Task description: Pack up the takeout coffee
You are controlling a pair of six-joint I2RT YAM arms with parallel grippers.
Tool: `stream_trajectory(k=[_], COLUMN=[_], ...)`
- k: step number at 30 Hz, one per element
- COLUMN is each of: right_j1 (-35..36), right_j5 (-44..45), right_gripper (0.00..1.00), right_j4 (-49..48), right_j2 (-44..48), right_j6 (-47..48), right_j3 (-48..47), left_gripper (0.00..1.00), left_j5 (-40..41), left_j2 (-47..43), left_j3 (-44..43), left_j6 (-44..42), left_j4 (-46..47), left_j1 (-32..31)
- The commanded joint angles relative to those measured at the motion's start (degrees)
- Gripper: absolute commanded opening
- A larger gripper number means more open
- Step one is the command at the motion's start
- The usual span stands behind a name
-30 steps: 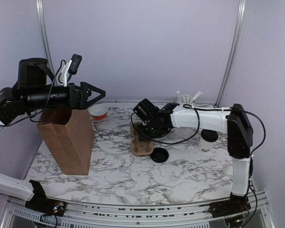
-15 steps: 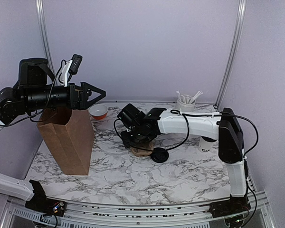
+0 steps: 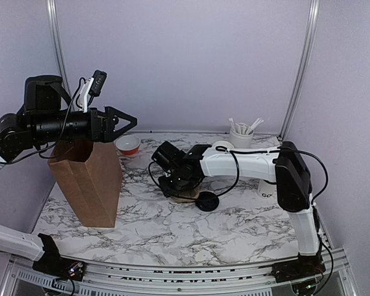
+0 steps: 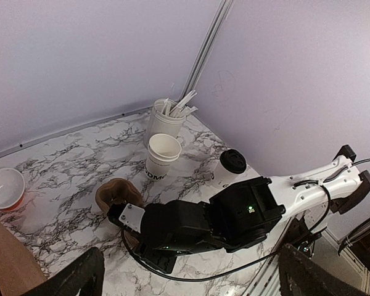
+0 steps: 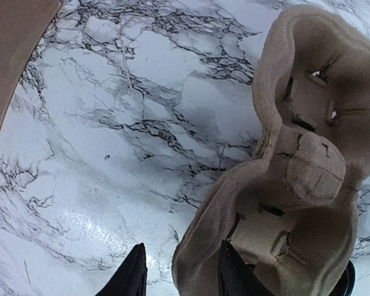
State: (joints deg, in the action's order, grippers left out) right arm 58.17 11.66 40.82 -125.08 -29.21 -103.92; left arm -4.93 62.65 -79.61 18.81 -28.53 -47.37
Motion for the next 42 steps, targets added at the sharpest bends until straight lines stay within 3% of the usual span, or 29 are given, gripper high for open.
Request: stream_trajectory(k=[1,8,20,33,42], right_j1=[-1.07,-1.95,-2.68,-2.97,-3.15], right_j5=[0.58,-0.91,-1.28,-1.64,-1.43], right_gripper=[0.39,0.31,0.33,0.28,0.14], right_j4=[-0.58,-1.97,-1.68,-2.08,-1.81], right_j2=[-1.22,-1.57,-2.1,-2.29,-2.12], right_j6=[-1.2,-0.68,-0.32,-0.32,-0.24], right_j3=[-0.74,-0.55,0.0,0.21,-0.26], left_gripper=[0.99,0.99,0.99,0.99,0.99], left_j5=[0.36,0.37,0.62,0.94,1.2], left_j2=[-0.49,-0.34,-0.1,0.05,0.1], left_j3=[0.07,0.03,-0.09,-0.02,0.09], left_j6=[-0.65,-0.63,-0.63,-0.81,-1.05], left_j4=[1.61,1.55,1.54,1.48,1.48], left_j1=[-0.26,-0.26,-0.26,-0.26,-0.26])
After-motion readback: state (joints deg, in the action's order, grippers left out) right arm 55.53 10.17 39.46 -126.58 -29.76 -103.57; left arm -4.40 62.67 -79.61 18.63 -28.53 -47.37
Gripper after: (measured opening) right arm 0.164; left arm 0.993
